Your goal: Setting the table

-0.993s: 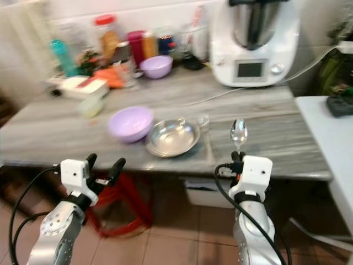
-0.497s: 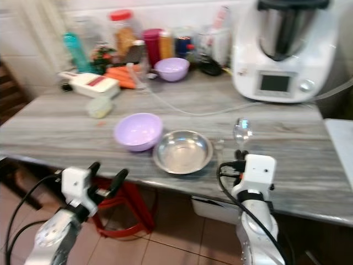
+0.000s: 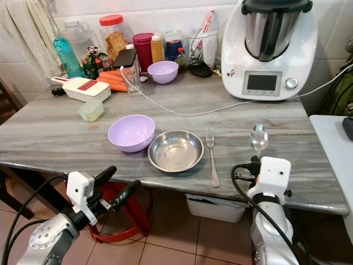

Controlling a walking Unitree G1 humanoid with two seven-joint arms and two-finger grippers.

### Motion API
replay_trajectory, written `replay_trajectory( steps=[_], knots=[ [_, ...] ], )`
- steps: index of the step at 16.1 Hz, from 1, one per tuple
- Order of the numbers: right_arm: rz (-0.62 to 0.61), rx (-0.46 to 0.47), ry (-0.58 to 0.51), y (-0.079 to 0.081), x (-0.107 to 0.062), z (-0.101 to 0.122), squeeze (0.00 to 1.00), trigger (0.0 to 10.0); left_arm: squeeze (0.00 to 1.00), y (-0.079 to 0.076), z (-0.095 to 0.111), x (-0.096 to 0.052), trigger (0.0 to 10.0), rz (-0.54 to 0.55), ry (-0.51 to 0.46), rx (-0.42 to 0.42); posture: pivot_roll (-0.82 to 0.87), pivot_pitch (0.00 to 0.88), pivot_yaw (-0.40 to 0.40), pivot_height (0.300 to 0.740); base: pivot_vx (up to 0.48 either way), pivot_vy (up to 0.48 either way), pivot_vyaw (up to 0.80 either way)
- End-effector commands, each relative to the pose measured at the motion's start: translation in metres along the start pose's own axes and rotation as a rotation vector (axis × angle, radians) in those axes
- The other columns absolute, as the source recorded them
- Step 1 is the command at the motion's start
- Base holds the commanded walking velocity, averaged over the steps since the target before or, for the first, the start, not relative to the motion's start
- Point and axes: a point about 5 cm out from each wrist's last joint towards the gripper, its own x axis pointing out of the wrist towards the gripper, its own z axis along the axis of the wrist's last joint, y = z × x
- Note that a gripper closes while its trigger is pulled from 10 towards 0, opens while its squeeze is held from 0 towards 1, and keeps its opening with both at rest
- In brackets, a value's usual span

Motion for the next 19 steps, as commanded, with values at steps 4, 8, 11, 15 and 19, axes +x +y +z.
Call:
replay_trajectory(
  steps=[4, 8, 11, 15, 19],
  knots=[
    [0.020, 0.024, 0.053, -0.003, 0.016, 0.002, 0.00, 10.0, 0.00, -0.005, 0.002, 0.000, 10.0, -0.106, 0.026, -0.012, -0.11, 0.012, 0.102, 0.740, 0.000, 0.000, 0.00],
    [0.078, 0.042, 0.104, 0.006, 0.026, 0.003, 0.00, 10.0, 0.00, -0.009, 0.002, -0.002, 10.0, -0.166, 0.044, -0.023, -0.11, 0.020, 0.100, 0.740, 0.000, 0.000, 0.00],
    [0.152, 0.075, 0.170, 0.023, 0.031, -0.002, 0.00, 10.0, 0.00, -0.009, 0.001, -0.001, 10.0, -0.174, 0.047, -0.022, -0.10, 0.015, 0.099, 0.740, 0.000, 0.000, 0.00],
    [0.219, 0.086, 0.206, 0.038, 0.040, 0.000, 0.00, 10.0, 0.00, -0.013, 0.001, 0.000, 10.0, -0.199, 0.056, -0.021, -0.10, 0.014, 0.097, 0.740, 0.000, 0.000, 0.00],
    [0.243, 0.068, 0.242, 0.041, 0.041, -0.003, 0.00, 10.0, 0.00, -0.016, 0.003, 0.000, 10.0, -0.203, 0.053, -0.017, -0.10, 0.017, 0.097, 0.740, 0.000, 0.000, 0.00]
  ],
)
